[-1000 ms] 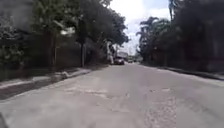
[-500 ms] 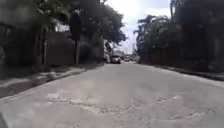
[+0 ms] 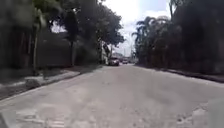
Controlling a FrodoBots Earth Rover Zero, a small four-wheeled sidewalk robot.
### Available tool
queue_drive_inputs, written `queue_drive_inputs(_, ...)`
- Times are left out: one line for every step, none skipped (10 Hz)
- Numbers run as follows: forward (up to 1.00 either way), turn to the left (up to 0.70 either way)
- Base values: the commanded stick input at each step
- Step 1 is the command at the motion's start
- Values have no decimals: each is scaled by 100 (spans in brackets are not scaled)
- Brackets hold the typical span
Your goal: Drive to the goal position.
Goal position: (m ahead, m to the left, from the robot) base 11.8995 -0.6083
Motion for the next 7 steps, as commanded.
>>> queue_drive_inputs(100,0)
queue_drive_inputs(100,0)
queue_drive_inputs(100,0)
queue_drive_inputs(100,0)
queue_drive_inputs(100,0)
queue_drive_inputs(100,0)
queue_drive_inputs(100,0)
